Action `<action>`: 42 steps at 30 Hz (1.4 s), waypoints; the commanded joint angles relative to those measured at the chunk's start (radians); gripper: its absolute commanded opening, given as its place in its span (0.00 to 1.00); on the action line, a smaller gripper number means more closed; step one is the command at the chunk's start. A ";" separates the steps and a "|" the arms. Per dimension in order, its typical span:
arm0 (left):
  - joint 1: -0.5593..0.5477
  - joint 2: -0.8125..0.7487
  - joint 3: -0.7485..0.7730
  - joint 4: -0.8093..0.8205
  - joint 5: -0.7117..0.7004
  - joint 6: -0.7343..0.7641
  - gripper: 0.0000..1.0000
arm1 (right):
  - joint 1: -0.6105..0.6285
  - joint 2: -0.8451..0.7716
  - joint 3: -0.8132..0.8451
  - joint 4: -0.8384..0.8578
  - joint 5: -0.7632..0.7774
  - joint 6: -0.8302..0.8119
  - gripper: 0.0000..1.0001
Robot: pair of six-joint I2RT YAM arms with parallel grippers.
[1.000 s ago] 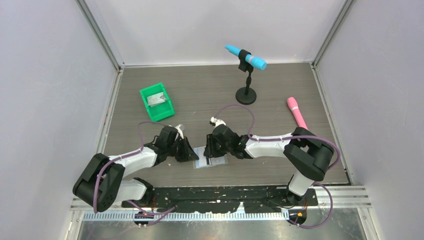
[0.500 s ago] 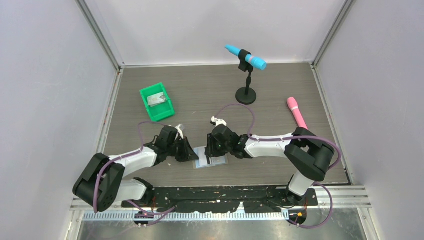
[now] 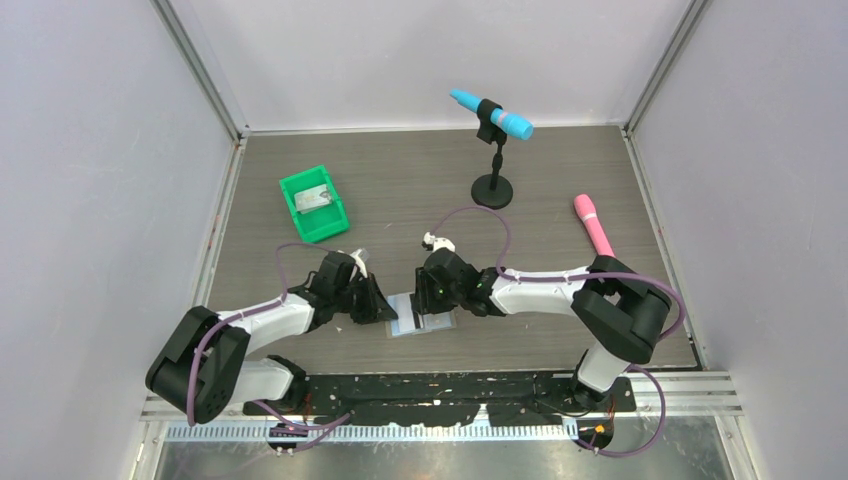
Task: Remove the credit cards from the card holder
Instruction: Remove the credit card from the card holder.
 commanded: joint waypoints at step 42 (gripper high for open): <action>-0.001 0.034 -0.005 -0.052 -0.041 0.017 0.11 | -0.137 -0.222 -0.169 0.149 -0.164 -0.045 0.05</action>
